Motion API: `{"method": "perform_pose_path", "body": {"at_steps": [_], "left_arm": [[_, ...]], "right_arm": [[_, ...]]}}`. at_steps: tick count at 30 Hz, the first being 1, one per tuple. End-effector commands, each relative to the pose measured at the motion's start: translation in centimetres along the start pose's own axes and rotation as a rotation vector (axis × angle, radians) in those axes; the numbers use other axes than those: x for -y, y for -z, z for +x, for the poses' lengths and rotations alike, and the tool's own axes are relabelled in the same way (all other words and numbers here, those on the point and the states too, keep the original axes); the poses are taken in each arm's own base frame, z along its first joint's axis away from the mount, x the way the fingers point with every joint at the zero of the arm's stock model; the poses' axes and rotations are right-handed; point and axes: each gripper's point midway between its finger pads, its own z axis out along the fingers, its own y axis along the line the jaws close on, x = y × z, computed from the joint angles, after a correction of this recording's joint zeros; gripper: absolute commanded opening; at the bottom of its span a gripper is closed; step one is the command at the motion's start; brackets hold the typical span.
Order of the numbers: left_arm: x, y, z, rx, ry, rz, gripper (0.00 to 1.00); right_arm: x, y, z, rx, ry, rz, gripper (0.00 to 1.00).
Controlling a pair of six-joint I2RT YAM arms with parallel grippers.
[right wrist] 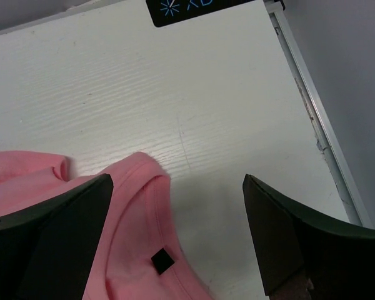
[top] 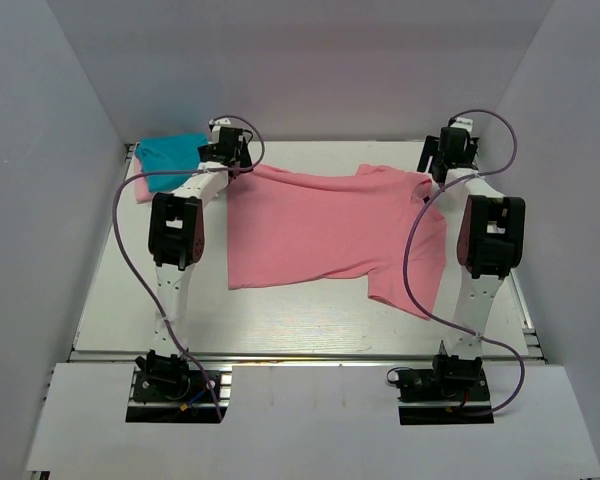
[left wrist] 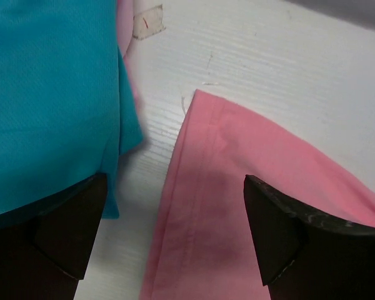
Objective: Fold and stack the t-shirts
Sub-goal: Flatten out the tshirt
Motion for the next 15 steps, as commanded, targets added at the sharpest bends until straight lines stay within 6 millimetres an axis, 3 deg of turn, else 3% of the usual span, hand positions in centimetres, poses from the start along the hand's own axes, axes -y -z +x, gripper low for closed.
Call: {"method": "perform_pose_path", "body": {"at_steps": [1,2,3,4,5,7,8,11,13,14,15], "left_arm": [[0.8,4.2,-7.6,0.113,0.065,0.082,1.0],[1.1,4.9,-7.9,0.108,0.052,0.11,1.0],[1.3,5.5,-8.5,0.118,0.045,0.127,1.0],[1.2,6.7,-9.2,0.122,0.037,0.145,1.0],[1.6,7.4,-8.7,0.091,0.015,0.186,1.0],[1.1,8.8,-8.6,0.062,-0.005,0.19,1.0],[0.9,10.7,-8.6,0.042,-0.028,0.192,1.0],[-0.2,13.1,-5.8,-0.047,-0.067,0.189,1.0],[-0.4,15.9,-3.7,-0.096,-0.055,0.247,1.0],[-0.8,16.8,-2.8,-0.115,-0.048,0.259,1.0],[-1.5,16.9,0.1,-0.162,-0.039,0.254,1.0]], "right_arm": [[-0.1,2.6,-4.6,0.047,-0.04,-0.019,0.9],[0.0,3.2,-3.6,0.0,-0.046,-0.015,0.9],[0.3,4.7,-4.8,0.014,-0.057,-0.017,0.9],[0.5,5.4,-4.2,-0.02,-0.076,-0.012,0.9],[0.7,7.3,-4.6,-0.033,-0.095,-0.016,0.9],[1.2,8.6,-2.9,-0.095,-0.099,-0.007,0.9],[1.2,9.3,-2.2,-0.121,-0.122,-0.004,0.9],[2.3,13.8,0.0,-0.176,-0.18,0.003,0.9],[2.5,14.9,2.4,-0.227,-0.203,0.015,0.9],[2.7,16.5,2.8,-0.226,-0.245,0.008,0.9],[2.5,17.2,3.6,-0.25,-0.259,-0.007,0.9]]}}
